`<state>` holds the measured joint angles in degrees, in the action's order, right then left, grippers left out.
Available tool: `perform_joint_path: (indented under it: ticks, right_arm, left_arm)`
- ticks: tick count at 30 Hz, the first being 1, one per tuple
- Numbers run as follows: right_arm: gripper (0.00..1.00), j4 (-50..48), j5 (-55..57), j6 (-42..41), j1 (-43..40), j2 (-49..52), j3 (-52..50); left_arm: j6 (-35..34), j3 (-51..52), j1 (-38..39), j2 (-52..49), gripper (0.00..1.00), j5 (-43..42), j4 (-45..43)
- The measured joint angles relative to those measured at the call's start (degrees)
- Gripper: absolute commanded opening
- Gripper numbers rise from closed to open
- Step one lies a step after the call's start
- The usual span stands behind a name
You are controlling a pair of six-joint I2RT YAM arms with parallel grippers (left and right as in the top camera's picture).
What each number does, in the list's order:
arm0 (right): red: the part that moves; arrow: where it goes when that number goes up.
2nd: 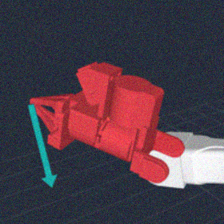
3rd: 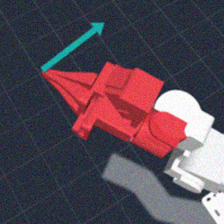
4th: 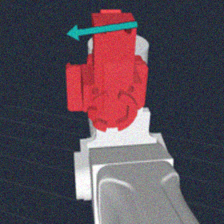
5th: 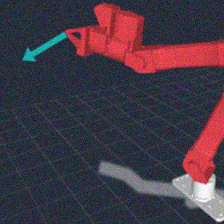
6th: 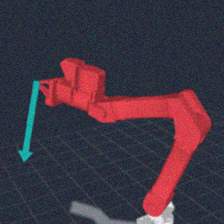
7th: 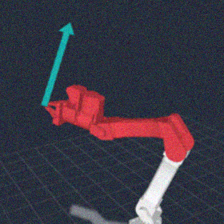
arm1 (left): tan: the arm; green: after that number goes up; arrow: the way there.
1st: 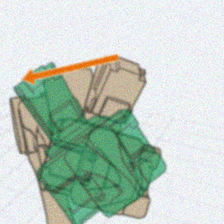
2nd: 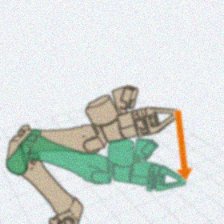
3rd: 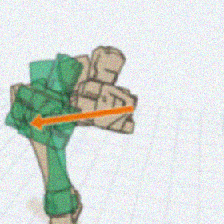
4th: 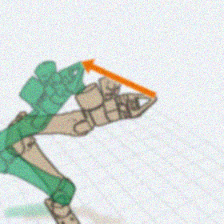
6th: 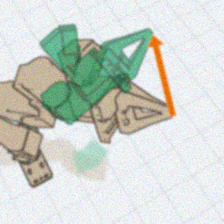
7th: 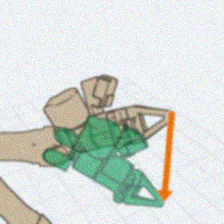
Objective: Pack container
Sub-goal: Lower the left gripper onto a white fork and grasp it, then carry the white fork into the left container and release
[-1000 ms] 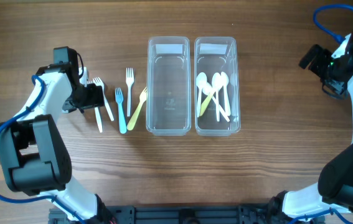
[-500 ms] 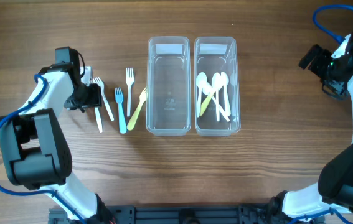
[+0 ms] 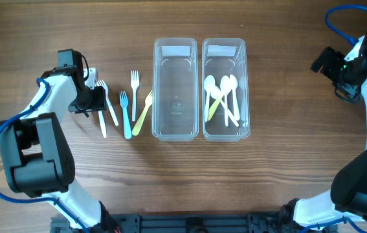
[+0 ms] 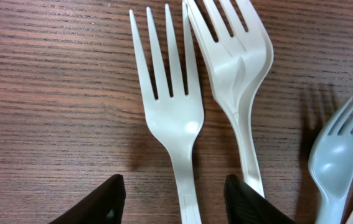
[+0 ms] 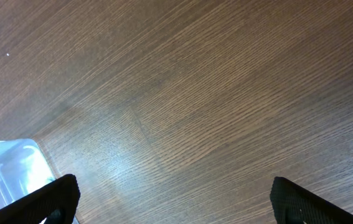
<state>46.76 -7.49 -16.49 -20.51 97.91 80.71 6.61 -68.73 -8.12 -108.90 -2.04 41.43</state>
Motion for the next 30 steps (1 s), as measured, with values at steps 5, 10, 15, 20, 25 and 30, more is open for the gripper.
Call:
perform_joint_path:
  ticks: [5, 10, 15, 20, 25, 30]
  right_arm:
    - [0.95, 0.0, 0.0, 0.0, 0.0, 0.0, 0.0]
    - [0.95, 0.4, 0.0, 0.0, 0.0, 0.0, 0.0]
    - [0.95, 0.4, 0.0, 0.0, 0.0, 0.0, 0.0]
    - [0.95, 0.4, 0.0, 0.0, 0.0, 0.0, 0.0]
    - [0.95, 0.5, 0.0, 0.0, 0.0, 0.0, 0.0]
    - [0.95, 0.5, 0.0, 0.0, 0.0, 0.0, 0.0]
  left_arm:
    - [-0.5, 0.0, 0.0, -1.6, 0.44, 0.0, -0.1]
    - [-1.0, 0.0, 0.0, -1.9, 0.21, 0.0, -0.3]
    - [-1.4, 0.0, -0.1, -2.0, 0.04, 0.0, 0.3]
    - [-1.3, -0.8, -0.1, -2.1, 0.04, 0.2, 6.1]
    - [-1.3, -5.6, -0.1, -2.1, 0.04, 0.5, 16.2]
    - [-1.4, -16.3, 1.6, 2.2, 0.04, -2.3, 23.6]
